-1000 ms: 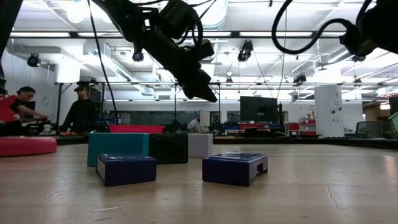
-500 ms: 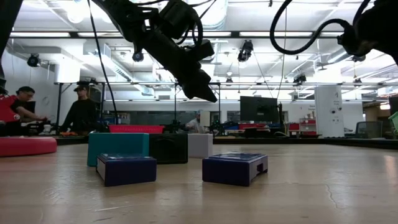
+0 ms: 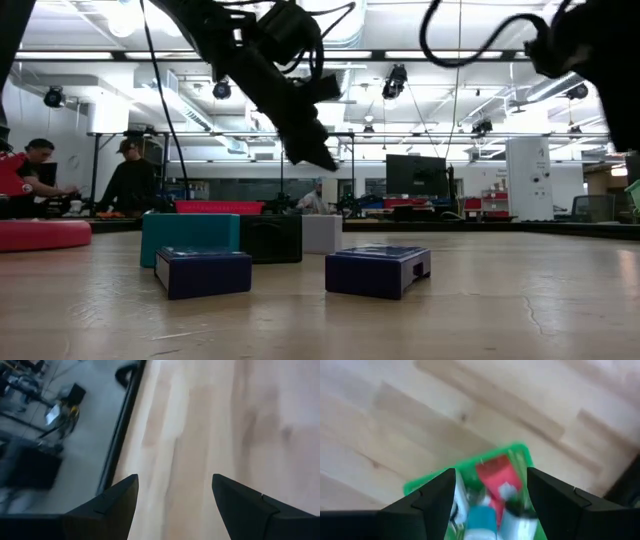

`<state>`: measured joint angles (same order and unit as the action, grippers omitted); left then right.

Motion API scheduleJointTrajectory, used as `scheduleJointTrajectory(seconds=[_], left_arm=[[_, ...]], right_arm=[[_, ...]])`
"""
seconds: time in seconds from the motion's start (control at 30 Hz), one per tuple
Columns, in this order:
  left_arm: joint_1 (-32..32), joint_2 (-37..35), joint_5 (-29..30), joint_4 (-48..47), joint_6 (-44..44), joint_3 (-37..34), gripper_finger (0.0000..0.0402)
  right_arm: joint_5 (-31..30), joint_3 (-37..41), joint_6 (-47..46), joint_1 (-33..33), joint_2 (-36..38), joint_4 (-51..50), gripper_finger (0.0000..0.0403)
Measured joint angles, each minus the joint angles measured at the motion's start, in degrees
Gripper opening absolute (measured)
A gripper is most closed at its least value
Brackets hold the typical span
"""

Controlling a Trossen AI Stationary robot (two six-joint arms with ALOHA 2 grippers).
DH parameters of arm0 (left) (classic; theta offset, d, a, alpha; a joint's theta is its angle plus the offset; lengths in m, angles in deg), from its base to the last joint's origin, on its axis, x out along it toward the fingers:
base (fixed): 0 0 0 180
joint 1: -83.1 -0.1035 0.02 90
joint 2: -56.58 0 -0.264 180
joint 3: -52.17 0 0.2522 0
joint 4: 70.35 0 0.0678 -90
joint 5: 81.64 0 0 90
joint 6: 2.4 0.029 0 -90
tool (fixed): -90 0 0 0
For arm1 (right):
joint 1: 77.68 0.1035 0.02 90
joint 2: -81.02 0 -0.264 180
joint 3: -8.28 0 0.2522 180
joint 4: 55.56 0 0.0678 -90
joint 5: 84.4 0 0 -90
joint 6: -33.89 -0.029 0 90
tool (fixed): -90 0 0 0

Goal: Pick & Place Office items
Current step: Put the right green charger adapter into the green bin

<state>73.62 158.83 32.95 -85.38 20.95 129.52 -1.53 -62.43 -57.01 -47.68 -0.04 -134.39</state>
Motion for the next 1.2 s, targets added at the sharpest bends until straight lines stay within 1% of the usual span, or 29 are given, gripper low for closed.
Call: scheduleJointTrajectory(seconds=[0.07,0.17,0.23,0.3,0.37,0.43,0.5,0.57,0.67,0.8,0.93,1.0,1.07,1.1,1.2], left_arm=[[0.00,-0.45,4.41,-5.86,1.45,1.36,0.0259],[-0.02,-1.21,11.50,-16.51,1.07,4.02,0.0259],[-0.04,-1.69,12.55,-23.30,-1.10,5.86,0.0259],[-0.04,-2.02,10.52,-29.04,-4.18,7.45,0.0259],[-0.04,-2.09,5.78,-33.30,-7.09,8.63,0.0259],[-0.17,-2.09,-0.19,-36.61,-9.37,9.20,0.0259],[-0.51,-2.09,-4.98,-38.26,-10.52,9.26,0.0259],[-0.96,-2.09,-6.69,-40.07,-12.15,9.08,0.0259],[-2.19,-2.09,-6.69,-43.27,-14.61,8.17,0.0259],[-4.00,-2.07,-6.65,-47.77,-17.53,7.27,0.0259],[-5.44,-2.07,-6.67,-50.41,-19.41,7.27,0.0259],[-6.11,-2.05,-6.66,-51.10,-19.56,7.26,0.0259],[-6.85,-2.05,-6.68,-51.51,-20.50,7.25,0.0259],[-7.32,-2.05,-6.68,-51.55,-22.24,7.25,0.0259],[-9.30,-2.03,-7.08,-52.38,-31.46,7.29,0.0259]], right_arm=[[-4.07,-0.33,1.61,0.00,0.02,-0.05,0.0234],[-12.85,-0.46,4.90,0.00,0.04,-0.03,0.0233],[-20.38,-0.44,6.09,-0.01,0.04,-0.01,0.0234],[-28.64,-0.42,7.33,-0.01,0.04,0.04,0.0236],[-35.85,-0.35,7.79,0.00,0.04,0.10,0.0237],[-41.51,-0.31,7.52,-0.09,0.04,0.14,0.0237],[-45.66,-0.31,7.21,-0.27,0.04,0.35,0.0234],[-47.18,-0.31,7.26,-0.48,0.04,0.40,0.0230],[-47.25,-0.07,7.86,-1.47,0.00,0.64,0.0226],[-47.45,1.16,14.65,-3.37,-0.58,0.98,0.0224],[-53.47,3.13,16.58,-5.66,-1.32,1.83,0.0224],[-54.90,3.92,16.66,-6.89,-1.55,1.94,0.0224],[-55.00,4.48,16.66,-8.02,-1.55,2.04,0.0224],[-55.00,4.73,16.65,-8.45,-1.55,2.05,0.0224],[-55.00,5.07,16.65,-9.69,-1.55,2.18,0.0224]])
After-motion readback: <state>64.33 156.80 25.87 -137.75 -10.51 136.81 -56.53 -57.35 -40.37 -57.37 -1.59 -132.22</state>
